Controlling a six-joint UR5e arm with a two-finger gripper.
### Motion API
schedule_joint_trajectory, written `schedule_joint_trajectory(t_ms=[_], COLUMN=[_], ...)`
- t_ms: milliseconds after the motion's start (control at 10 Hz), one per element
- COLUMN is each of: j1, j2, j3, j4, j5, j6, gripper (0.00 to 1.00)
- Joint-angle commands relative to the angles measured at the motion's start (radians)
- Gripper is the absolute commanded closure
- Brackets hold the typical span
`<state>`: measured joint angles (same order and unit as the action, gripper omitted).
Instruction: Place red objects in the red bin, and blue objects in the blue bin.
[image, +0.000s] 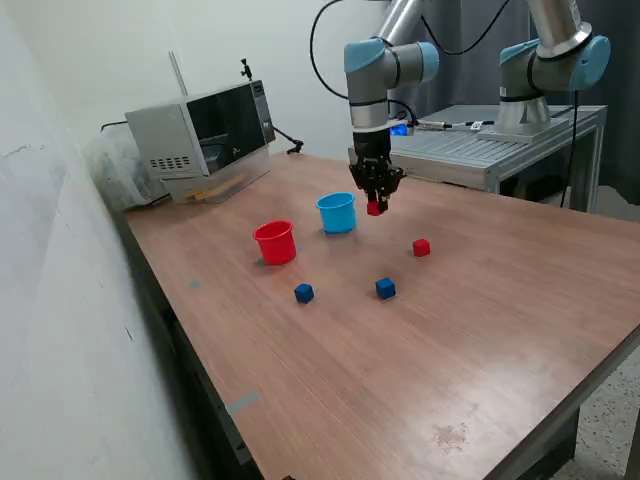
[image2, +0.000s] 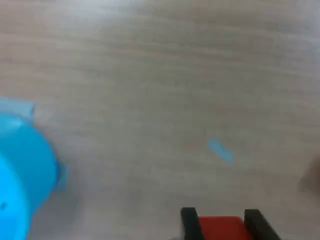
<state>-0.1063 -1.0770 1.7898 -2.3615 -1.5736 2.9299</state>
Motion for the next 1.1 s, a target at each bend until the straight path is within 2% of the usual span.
schedule_joint_trajectory(t_ms=[0,100,300,500,700,1000], j1=[-0.001,-0.001,-0.003,-0.004,-0.05,-0.124], j2=[-0.043,-0.034,0.024,0.11,0.199,0.307], j3=[-0.106,-0.168,-0.374,-0.516,-0.593,-0.638], j4=[0.103,0.155,0.246,0.252,0.251,0.243], j5=[0.0,0.001,0.007,0.004,0.003,0.004], j6=[0.0,0.0,0.002,0.012,0.041,0.072], gripper=[1.0,1.0,1.0,1.0,1.0,1.0])
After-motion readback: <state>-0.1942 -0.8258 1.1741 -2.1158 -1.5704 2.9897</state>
